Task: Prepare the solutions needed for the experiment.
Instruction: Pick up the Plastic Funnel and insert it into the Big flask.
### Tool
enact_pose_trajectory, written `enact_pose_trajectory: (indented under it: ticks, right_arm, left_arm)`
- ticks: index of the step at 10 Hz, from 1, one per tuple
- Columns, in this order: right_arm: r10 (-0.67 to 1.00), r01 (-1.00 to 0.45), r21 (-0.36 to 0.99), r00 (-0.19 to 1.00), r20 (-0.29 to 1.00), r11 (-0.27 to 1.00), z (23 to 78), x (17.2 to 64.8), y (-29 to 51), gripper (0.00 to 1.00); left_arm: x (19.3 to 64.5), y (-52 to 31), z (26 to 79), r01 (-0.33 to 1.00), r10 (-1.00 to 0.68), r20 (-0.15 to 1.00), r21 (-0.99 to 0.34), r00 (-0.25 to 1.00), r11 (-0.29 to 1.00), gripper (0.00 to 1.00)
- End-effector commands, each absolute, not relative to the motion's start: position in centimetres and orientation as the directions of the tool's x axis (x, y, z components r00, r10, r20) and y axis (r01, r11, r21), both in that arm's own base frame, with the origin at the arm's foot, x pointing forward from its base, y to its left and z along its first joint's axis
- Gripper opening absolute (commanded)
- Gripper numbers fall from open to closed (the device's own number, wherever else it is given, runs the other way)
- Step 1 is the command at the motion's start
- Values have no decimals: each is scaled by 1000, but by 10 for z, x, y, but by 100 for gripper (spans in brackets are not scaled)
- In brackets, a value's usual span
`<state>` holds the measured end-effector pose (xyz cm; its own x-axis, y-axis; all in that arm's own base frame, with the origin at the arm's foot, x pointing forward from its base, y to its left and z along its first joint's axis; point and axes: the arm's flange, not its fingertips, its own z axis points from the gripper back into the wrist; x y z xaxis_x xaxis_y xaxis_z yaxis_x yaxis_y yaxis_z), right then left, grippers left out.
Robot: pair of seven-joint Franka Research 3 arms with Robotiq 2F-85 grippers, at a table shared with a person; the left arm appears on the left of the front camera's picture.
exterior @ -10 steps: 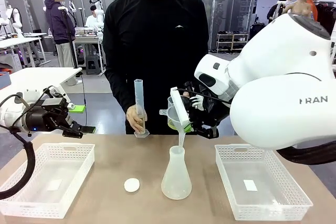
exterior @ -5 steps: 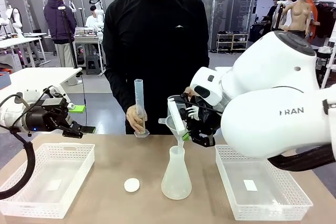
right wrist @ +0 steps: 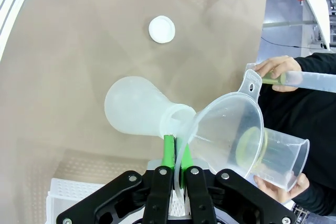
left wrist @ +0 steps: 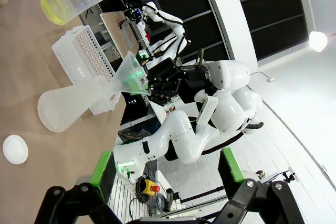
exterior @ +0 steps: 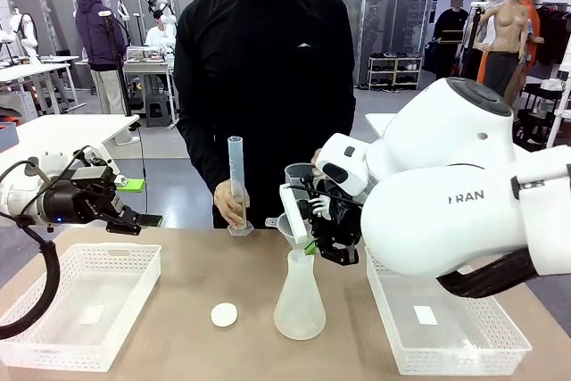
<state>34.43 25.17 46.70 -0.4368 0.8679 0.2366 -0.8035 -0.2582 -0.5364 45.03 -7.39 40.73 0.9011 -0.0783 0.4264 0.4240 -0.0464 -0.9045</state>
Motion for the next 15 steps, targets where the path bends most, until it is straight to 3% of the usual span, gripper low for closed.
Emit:
enact_pose_trajectory:
  ticks: [1,7,8,9,10,11,12,13,14,15]
  right_arm:
    - [838,-791,-545,-478,265,-278,456,356,253,4]
    - [855,-797,-540,-456,247,-269,443,366,256,4]
    - [854,-797,-540,-457,247,-270,442,366,256,22]
    - [857,-796,-542,-455,242,-270,442,365,255,22]
    - [861,-797,-543,-449,238,-266,441,365,253,41]
    - [861,-794,-544,-453,233,-270,441,363,252,27]
    - [861,-793,-546,-452,233,-268,442,361,252,59]
    - [863,-795,-545,-448,233,-266,443,359,251,46]
    - [880,-804,-531,-429,205,-269,442,358,250,78]
    - [870,-807,-530,-433,233,-260,444,358,256,78]
  left_arm:
    - [447,-75,409,427,-76,429,-903,900,-40,100]
    - [447,-75,409,427,-76,429,-903,900,-40,100]
    - [447,-75,409,427,-76,429,-903,900,-40,100]
    - [447,-75,409,427,-76,429,-903,900,-40,100]
    - [447,-75,409,427,-76,429,-903,900,-40,100]
    - [447,-75,409,427,-76,429,-903,900,-40,100]
    - [447,-75,409,427,-76,429,-903,900,-40,100]
    - [447,-75,409,427,-76,429,-903,900,-40,100]
    - [447,-75,409,427,-76,429,-903,900,-40,100]
    - [447,-75,409,427,-76,429,-903,900,-40,100]
